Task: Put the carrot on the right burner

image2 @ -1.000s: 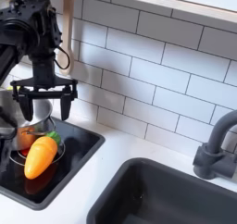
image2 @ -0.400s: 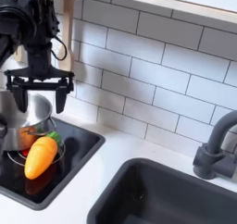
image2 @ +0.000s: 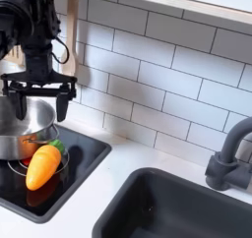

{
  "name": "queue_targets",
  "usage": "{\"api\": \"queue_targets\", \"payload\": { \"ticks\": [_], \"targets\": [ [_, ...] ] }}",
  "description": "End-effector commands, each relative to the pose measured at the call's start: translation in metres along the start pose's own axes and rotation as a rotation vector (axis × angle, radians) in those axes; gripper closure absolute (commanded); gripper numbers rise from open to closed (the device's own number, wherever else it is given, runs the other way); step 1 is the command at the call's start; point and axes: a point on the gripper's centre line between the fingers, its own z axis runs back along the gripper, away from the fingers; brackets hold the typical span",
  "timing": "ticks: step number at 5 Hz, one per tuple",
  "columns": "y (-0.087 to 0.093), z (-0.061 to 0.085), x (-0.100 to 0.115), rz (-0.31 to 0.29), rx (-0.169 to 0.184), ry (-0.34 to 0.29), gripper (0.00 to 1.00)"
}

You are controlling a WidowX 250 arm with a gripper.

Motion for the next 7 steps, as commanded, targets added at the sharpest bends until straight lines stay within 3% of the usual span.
{"api": "queue_targets", "payload": {
  "ticks": [1, 4, 5, 6, 7],
  "targets": [
    [-0.003, 0.006, -0.018, -0.019, -0.013, 0.006, 0.0],
    [-0.009, 0.014, -0.047, -0.031, -0.018, -0.005, 0.0],
    [-0.003, 0.015, -0.055, -0.009, -0.011, -0.008, 0.0],
    [0.003, 0.01, -0.06, -0.027, 0.018, -0.019, 0.0],
    [0.006, 0.008, -0.062, -0.031, 0.024, -0.02, 0.0]
  ]
}}
